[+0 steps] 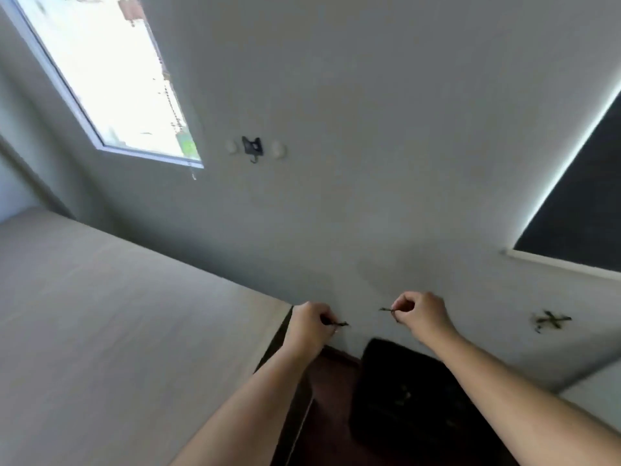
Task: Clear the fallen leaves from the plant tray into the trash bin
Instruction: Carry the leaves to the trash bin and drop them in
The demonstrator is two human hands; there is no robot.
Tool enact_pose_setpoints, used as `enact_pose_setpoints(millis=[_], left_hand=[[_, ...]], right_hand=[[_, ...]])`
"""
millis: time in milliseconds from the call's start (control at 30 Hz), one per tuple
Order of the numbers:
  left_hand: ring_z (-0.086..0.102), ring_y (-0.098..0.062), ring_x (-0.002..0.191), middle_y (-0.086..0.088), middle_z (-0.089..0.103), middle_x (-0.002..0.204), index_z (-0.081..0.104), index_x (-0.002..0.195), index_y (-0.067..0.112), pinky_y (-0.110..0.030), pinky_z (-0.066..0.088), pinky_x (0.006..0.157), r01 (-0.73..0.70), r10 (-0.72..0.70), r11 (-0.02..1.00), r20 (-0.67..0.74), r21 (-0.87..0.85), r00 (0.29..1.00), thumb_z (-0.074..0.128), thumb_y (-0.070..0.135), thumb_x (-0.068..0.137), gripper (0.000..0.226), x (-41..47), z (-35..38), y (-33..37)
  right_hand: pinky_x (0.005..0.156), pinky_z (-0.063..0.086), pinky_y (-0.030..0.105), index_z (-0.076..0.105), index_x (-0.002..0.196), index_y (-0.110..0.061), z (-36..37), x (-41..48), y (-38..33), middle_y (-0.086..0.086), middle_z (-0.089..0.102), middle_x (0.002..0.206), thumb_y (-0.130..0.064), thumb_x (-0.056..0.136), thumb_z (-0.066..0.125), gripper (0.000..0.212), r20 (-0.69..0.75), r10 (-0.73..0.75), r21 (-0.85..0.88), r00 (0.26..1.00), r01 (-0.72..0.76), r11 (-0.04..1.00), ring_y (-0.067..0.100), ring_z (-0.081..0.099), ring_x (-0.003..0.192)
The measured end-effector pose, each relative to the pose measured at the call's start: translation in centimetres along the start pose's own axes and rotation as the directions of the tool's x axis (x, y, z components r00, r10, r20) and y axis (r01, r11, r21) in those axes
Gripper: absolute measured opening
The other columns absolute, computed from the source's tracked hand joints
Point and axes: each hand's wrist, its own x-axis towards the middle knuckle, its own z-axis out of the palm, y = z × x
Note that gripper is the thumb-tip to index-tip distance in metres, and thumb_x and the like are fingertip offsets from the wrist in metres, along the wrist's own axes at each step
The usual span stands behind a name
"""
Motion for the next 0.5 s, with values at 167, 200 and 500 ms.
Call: enact_pose_setpoints(millis=[167, 200, 500], left_hand=[[0.059, -0.008, 0.071, 0.002, 0.066, 0.071, 0.075, 0.078, 0.012, 0.003, 0.034, 0.053, -0.092, 0.076, 0.994, 0.229, 0.060, 0.971, 0.068, 0.005, 0.071, 0.012, 3.8, 10.4, 3.1], [0.059, -0.008, 0.069, 0.004, 0.064, 0.071, 0.075, 0.079, 0.013, 0.002, 0.034, 0.051, -0.094, 0.072, 0.993, 0.269, 0.072, 0.961, 0.068, 0.005, 0.072, 0.011, 4.3, 12.5, 2.8], [0.064, -0.009, 0.074, -0.001, 0.070, 0.085, 0.071, 0.095, 0.014, -0.003, 0.046, 0.059, 0.095, -0.143, 0.987, 0.448, 0.129, 0.883, 0.071, 0.014, 0.083, 0.012, 10.0, 24.4, -4.6]], right_hand=[[0.066, 0.040, 0.021, 0.068, 0.065, -0.016, -1.8, 1.0, 10.6, 0.000, 0.063, 0.065, -0.004, 0.073, 0.069, 0.014, -0.106, 0.256, 0.026, 0.961, -0.255, 0.967, 0.017, 0.060, 0.068], [0.065, 0.039, 0.020, 0.067, 0.064, -0.017, -1.0, 1.1, 12.7, 0.000, 0.062, 0.065, -0.004, 0.073, 0.069, 0.016, -0.107, 0.295, 0.027, 0.949, -0.294, 0.955, 0.016, 0.058, 0.067], [0.060, 0.044, 0.010, 0.070, 0.085, -0.013, 6.7, 3.8, 24.2, 0.009, 0.070, 0.088, -0.003, 0.079, 0.067, 0.012, -0.019, 0.503, 0.085, 0.864, -0.500, 0.862, 0.018, 0.063, 0.076]])
